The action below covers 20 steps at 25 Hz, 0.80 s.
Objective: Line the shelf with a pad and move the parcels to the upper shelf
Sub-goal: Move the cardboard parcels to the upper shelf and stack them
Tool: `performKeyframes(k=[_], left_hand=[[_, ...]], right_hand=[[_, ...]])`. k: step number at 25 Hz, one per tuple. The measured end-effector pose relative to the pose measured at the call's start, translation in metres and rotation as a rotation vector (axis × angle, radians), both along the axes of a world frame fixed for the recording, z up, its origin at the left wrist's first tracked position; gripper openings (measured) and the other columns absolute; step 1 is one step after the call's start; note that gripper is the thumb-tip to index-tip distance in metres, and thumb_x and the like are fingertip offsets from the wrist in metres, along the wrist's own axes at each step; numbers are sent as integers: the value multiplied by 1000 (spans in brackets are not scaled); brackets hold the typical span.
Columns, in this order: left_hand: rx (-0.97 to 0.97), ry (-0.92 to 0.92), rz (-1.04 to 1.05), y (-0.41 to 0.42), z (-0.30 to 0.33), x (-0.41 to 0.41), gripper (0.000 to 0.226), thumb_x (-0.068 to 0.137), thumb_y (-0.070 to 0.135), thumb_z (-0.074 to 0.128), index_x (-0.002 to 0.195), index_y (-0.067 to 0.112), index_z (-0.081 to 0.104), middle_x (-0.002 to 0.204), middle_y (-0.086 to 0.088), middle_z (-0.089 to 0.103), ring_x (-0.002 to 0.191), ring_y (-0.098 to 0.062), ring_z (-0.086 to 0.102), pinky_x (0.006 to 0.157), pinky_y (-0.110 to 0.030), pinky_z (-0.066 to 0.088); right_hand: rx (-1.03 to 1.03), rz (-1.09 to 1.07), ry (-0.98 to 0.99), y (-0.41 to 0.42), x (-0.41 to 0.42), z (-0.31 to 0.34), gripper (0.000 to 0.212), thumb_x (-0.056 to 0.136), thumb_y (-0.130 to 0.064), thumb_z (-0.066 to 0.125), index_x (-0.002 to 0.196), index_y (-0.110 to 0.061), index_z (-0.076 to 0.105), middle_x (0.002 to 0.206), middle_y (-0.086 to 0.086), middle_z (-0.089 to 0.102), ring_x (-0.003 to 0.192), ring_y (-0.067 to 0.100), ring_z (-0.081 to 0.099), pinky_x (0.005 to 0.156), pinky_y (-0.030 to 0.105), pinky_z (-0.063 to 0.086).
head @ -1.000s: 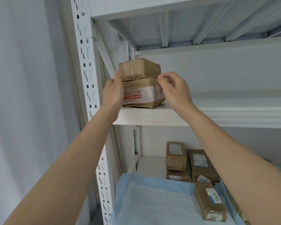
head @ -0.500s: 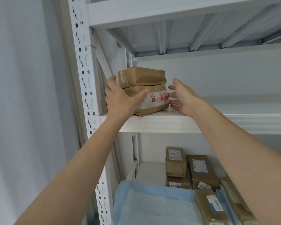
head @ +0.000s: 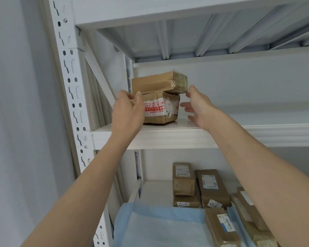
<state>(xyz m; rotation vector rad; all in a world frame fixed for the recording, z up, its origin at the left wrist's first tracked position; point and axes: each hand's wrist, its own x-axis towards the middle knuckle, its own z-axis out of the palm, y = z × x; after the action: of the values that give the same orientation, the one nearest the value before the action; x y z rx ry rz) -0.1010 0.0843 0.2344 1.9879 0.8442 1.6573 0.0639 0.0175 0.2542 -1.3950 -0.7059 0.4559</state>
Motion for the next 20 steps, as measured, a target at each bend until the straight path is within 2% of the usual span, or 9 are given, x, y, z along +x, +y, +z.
performKeyframes(k=[3, 6, 7, 9, 10, 12, 15, 18, 20], left_hand=[[-97, 12, -27, 0, 3, 2, 47, 100, 52, 31, 114, 11, 48, 101, 3, 54, 96, -20, 51, 80, -33, 37], [-182, -59, -75, 10, 3, -5, 58, 96, 65, 25, 111, 14, 49, 92, 10, 52, 92, -15, 52, 76, -30, 34], [-187, -87, -106, 12, 3, -6, 65, 95, 67, 24, 119, 12, 49, 96, 10, 54, 92, -12, 53, 76, -28, 35], [-175, -138, -170, 15, 2, -7, 75, 93, 70, 25, 138, 13, 42, 120, 4, 56, 106, -11, 52, 88, -28, 36], [-172, -152, -194, 17, 3, -7, 76, 92, 70, 27, 143, 15, 38, 132, 2, 53, 113, -12, 50, 95, -29, 36], [-190, -138, -211, 23, 5, -7, 76, 91, 71, 32, 147, 20, 34, 139, 1, 49, 119, -13, 48, 100, -31, 36], [-207, -99, -184, 36, 9, -4, 73, 90, 70, 38, 141, 17, 43, 135, -1, 53, 119, -17, 53, 95, -31, 41], [-221, -116, -178, 48, 8, -3, 59, 94, 63, 38, 121, 14, 57, 117, 0, 61, 102, -17, 57, 83, -30, 42], [-223, -138, -198, 56, 8, -1, 52, 96, 59, 38, 110, 15, 61, 107, 0, 64, 95, -18, 59, 79, -31, 45]], right_hand=[[10, 26, -73, 0, -7, 0, 54, 101, -55, 22, 133, -20, 48, 112, 5, 65, 105, 21, 60, 96, 38, 41], [40, 99, -110, -1, -13, -1, 56, 99, -59, 24, 131, -23, 51, 111, 4, 66, 104, 19, 63, 101, 40, 44], [57, 125, -123, 0, -16, -1, 57, 98, -62, 25, 131, -24, 52, 114, 3, 63, 106, 20, 62, 101, 40, 44], [93, 150, -163, 6, -23, -1, 57, 95, -66, 29, 132, -28, 49, 122, 0, 57, 111, 20, 57, 102, 43, 44], [110, 163, -194, 10, -26, -1, 57, 93, -68, 30, 133, -30, 46, 125, -3, 55, 113, 19, 55, 102, 44, 44], [125, 199, -273, 17, -33, -2, 57, 90, -70, 35, 135, -37, 40, 133, -7, 53, 118, 18, 53, 102, 45, 43], [138, 198, -328, 29, -39, -2, 52, 88, -69, 40, 134, -44, 38, 134, -5, 53, 112, 19, 59, 93, 38, 48], [161, 162, -347, 34, -43, -3, 50, 88, -67, 46, 133, -45, 40, 126, 0, 56, 95, 12, 65, 75, 27, 48], [183, 168, -347, 34, -44, -4, 49, 89, -63, 50, 134, -44, 41, 122, 0, 59, 94, 9, 63, 69, 23, 44]])
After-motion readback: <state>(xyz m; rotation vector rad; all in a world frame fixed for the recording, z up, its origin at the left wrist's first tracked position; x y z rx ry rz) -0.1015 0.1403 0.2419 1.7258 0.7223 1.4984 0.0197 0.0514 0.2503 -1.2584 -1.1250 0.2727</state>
